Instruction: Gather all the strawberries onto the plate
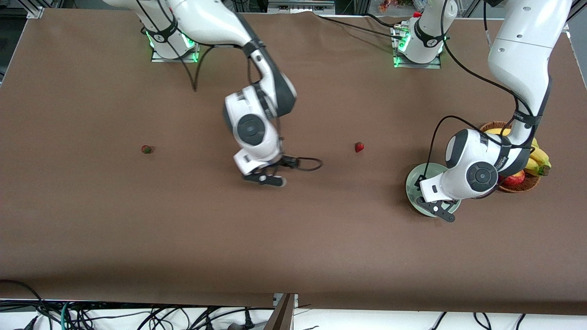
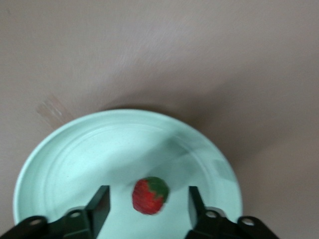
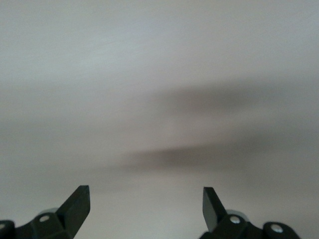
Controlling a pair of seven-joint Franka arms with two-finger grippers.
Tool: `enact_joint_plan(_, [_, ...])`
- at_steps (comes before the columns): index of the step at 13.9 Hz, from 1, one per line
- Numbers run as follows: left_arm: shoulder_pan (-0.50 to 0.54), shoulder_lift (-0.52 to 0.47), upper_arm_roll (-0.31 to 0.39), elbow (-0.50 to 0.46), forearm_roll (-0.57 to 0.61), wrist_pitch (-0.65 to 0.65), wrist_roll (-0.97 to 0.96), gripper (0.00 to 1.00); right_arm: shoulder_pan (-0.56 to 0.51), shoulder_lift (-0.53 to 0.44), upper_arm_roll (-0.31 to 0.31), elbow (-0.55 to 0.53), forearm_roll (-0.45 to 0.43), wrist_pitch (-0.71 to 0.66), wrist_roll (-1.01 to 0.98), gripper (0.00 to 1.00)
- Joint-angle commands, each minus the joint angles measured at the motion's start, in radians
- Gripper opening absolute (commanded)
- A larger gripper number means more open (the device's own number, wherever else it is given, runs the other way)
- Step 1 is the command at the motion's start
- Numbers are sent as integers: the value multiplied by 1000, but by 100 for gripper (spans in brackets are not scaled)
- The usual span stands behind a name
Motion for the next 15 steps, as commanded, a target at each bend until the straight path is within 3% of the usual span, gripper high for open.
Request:
enact_joint_plan(1, [0, -125, -77, -5, 7, -135, -25, 100, 24, -151, -106, -323, -52, 42, -296, 100])
enact_joint_plan(4, [2, -171, -195, -17, -41, -243, -248, 100, 26, -261, -229, -558, -54, 96, -545, 100])
enact_joint_plan(7, [-9, -165, -324, -75, -47, -234, -657, 100, 27, -283, -358, -709, -57, 128, -763, 100])
enact_joint_plan(9, [-37, -171, -348, -172, -37, -130, -835, 100, 26, -282, -409, -776, -55, 189, -877, 100])
enact_joint_plan(12, [-31, -188, -350, -380, -6, 181, -845, 100, -3, -276, -413, -824, -54, 249, -922, 98])
enact_joint_plan(15, [-26, -153, -347, -448, 146, 288, -860, 100, -28, -268, -413, -827, -55, 272, -983, 93])
